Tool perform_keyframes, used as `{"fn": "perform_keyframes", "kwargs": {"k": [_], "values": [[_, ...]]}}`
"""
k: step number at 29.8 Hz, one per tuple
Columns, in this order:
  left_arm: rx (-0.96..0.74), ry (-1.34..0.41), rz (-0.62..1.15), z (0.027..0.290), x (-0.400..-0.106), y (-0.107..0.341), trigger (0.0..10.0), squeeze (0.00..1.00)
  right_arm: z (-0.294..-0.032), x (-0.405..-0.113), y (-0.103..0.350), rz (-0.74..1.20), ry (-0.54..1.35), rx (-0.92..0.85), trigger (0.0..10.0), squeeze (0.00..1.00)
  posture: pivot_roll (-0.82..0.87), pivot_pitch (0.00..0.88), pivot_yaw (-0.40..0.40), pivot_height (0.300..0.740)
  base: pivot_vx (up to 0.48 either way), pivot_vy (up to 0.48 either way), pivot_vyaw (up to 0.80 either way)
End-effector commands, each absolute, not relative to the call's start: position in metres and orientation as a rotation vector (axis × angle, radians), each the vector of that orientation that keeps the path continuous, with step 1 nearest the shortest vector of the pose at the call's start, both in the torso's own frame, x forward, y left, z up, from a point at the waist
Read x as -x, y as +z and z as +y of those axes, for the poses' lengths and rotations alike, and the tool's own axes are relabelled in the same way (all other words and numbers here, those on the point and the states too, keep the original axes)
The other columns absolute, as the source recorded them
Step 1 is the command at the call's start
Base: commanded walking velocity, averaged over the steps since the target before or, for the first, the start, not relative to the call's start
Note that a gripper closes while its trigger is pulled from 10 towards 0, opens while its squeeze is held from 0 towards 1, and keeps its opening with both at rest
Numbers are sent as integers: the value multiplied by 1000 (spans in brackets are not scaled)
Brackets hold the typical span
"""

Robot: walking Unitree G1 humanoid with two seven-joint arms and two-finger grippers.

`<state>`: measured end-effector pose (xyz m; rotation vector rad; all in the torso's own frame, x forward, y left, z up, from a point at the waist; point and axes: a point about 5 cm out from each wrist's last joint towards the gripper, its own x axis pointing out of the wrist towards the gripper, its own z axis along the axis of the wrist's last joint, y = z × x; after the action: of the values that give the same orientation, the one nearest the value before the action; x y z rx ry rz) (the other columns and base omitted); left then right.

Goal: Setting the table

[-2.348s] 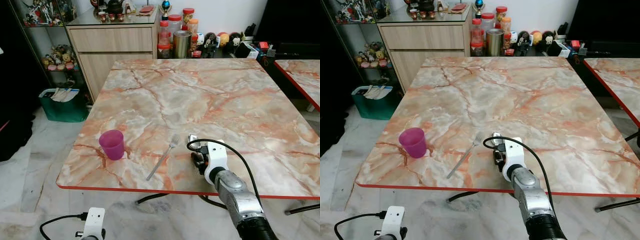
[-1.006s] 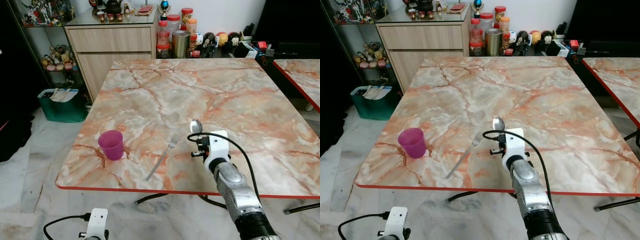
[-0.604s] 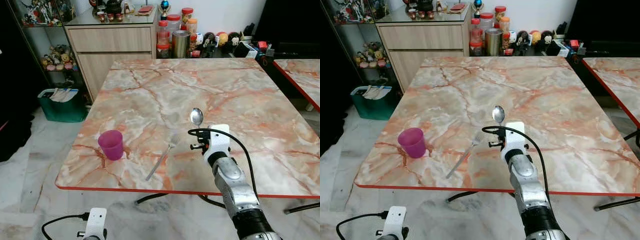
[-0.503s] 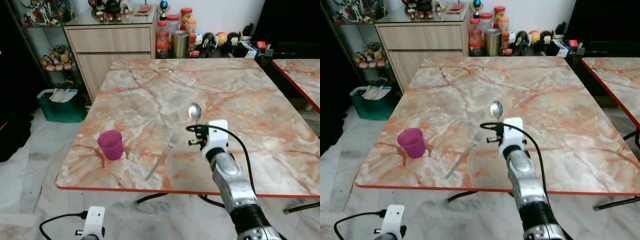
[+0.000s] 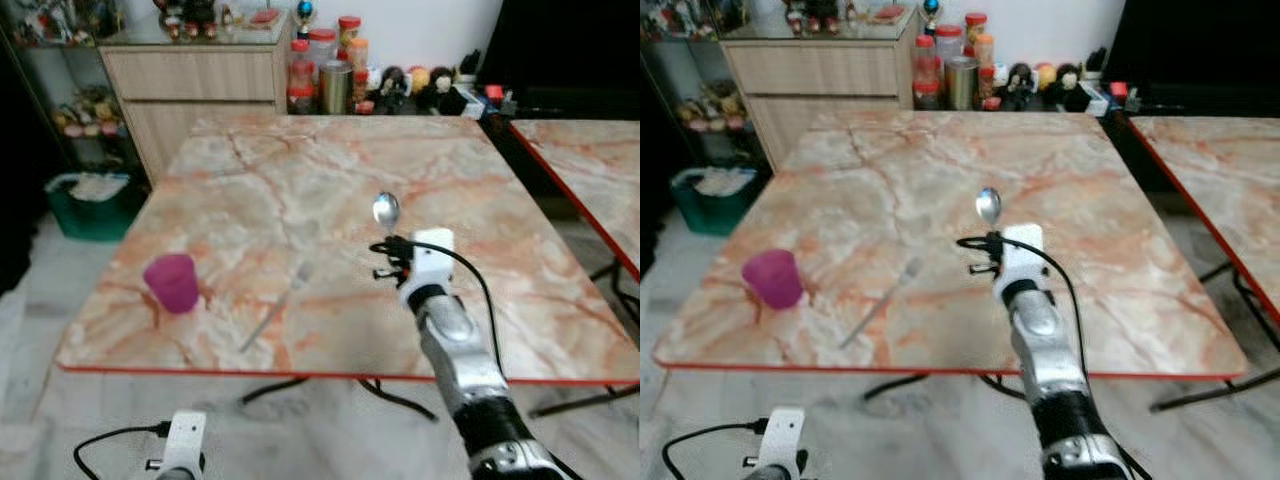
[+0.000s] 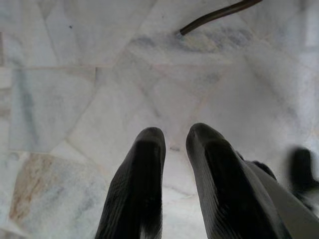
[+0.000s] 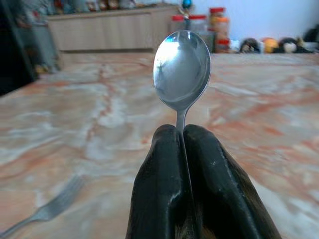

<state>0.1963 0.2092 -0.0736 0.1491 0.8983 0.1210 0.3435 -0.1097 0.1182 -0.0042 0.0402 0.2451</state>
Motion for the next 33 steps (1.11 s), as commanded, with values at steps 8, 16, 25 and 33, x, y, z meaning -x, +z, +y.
{"fn": "perform_keyframes", "kwargs": {"k": [8, 16, 25, 33], "values": [[-140, 124, 902, 207, -195, -75, 10000, 0, -122, -349, 126, 0, 196, 0, 10000, 0, -64, 0, 21, 728, 0, -469, 0], [-133, 122, 900, 206, -196, -75, 10000, 0, -121, -351, 131, -23, 201, 1, 10000, 0, -67, 0, 16, 728, 0, -463, 0], [-129, 121, 904, 204, -194, -76, 10000, 0, -118, -351, 132, -32, 209, -1, 10000, 0, -72, 0, 19, 728, 0, -456, 0], [-132, 116, 905, 204, -194, -76, 10000, 0, -117, -351, 132, -38, 213, 4, 10000, 0, -76, 0, 21, 728, 0, -457, 0]]}}
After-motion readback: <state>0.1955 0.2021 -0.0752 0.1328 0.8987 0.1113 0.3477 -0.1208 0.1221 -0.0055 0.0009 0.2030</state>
